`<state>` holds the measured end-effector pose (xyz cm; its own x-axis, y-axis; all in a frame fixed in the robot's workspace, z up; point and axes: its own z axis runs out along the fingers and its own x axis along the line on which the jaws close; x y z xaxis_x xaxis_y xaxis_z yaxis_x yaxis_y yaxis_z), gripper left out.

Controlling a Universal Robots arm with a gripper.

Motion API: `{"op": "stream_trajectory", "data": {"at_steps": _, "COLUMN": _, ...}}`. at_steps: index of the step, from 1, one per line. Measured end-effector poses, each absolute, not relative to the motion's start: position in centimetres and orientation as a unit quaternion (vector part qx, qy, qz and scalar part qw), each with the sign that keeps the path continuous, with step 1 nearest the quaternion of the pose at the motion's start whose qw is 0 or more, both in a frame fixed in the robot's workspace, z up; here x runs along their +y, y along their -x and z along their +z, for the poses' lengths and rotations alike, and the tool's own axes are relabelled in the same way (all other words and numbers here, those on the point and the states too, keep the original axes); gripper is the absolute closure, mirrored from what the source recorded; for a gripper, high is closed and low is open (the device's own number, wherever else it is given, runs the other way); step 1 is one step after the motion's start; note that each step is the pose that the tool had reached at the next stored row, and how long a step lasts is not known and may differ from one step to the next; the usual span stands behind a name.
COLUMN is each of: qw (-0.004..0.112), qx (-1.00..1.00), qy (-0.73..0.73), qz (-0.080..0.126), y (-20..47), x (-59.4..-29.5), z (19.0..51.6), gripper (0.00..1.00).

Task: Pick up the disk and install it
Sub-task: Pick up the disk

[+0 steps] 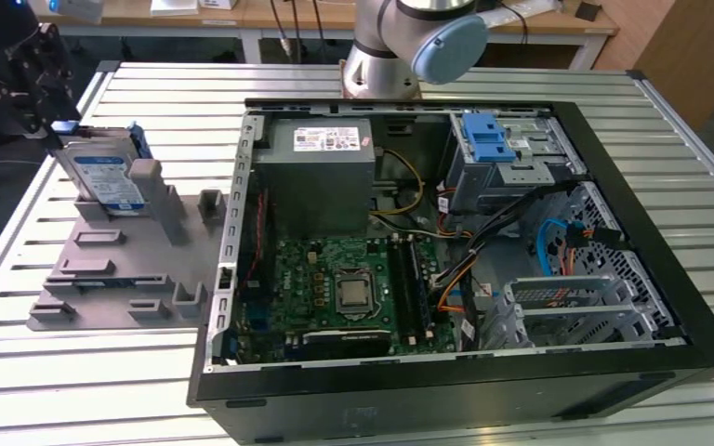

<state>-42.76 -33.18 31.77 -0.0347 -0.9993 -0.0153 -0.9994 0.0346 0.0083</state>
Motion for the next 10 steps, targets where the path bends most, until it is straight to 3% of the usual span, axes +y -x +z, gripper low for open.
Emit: {"op": "stream_trajectory", "data": {"at_steps": 10, "qw": 0.002, "qx": 0.719, "qy": 0.695, "qz": 0.008, "y": 42.76, "x": -33.18, "z": 31.12, "gripper": 0.41}}
